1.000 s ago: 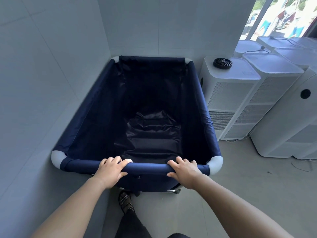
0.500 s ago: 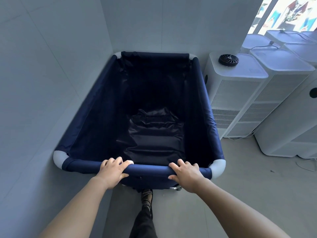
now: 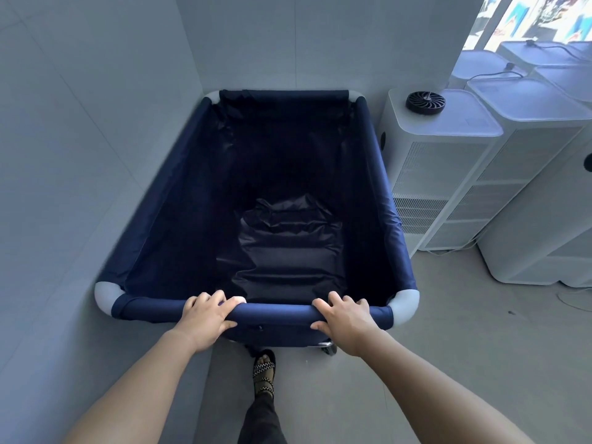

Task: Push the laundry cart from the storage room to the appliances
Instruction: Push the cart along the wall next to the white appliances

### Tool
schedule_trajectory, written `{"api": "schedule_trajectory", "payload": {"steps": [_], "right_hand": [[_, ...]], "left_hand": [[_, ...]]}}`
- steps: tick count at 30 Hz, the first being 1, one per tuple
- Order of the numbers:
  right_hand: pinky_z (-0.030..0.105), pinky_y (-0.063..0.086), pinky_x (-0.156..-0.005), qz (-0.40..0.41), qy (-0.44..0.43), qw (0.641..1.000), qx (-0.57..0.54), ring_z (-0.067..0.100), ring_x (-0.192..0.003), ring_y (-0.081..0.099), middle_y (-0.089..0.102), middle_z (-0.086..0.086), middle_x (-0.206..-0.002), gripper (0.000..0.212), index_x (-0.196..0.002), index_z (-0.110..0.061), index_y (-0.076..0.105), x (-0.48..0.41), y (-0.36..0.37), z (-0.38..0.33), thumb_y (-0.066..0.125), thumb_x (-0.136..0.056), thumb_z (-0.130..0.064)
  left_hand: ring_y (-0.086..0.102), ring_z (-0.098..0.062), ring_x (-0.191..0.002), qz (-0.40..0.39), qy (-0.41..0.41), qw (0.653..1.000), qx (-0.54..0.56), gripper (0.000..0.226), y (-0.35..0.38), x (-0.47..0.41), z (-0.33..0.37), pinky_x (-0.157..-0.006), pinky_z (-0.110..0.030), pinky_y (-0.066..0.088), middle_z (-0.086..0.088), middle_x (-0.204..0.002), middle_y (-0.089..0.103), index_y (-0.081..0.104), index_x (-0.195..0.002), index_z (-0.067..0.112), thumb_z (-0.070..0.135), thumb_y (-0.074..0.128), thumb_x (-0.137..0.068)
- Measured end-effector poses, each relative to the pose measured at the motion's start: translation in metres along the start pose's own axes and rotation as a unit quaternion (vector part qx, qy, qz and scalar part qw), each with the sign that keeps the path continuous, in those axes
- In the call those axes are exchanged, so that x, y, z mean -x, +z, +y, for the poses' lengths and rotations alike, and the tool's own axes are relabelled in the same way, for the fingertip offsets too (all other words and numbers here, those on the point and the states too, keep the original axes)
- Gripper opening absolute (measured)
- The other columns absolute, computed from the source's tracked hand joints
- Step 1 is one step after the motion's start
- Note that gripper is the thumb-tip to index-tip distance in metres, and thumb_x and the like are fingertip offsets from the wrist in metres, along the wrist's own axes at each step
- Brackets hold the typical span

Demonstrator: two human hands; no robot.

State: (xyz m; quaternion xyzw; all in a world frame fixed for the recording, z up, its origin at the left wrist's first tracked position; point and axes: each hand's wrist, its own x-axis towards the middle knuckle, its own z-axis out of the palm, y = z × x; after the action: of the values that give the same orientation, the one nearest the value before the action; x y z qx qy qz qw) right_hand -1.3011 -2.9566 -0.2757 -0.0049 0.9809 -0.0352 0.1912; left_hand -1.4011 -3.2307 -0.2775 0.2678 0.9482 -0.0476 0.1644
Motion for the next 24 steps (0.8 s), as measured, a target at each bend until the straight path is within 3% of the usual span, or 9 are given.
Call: {"api": "schedule_trajectory", "payload": {"steps": [24], "right_hand": [[0.043,0.032,-0.079,-0.013,0.003,1.000,-0.008,0.030,-0.109,0.047,0.043,0.006,-0.125,0.047,-0.134,-0.029,0.031,0.001,0.004,-0.007,0.030,-0.096,-0.057]], "left_hand": [[0.044,-0.018,-0.108,0.008,-0.002,1.000,0.010,0.044,0.002,0.007,-0.005,-0.102,-0.033,0.028,0.008,-0.118,0.045,0.028,-0.136,0.046,0.047,0.043,-0.095]]}}
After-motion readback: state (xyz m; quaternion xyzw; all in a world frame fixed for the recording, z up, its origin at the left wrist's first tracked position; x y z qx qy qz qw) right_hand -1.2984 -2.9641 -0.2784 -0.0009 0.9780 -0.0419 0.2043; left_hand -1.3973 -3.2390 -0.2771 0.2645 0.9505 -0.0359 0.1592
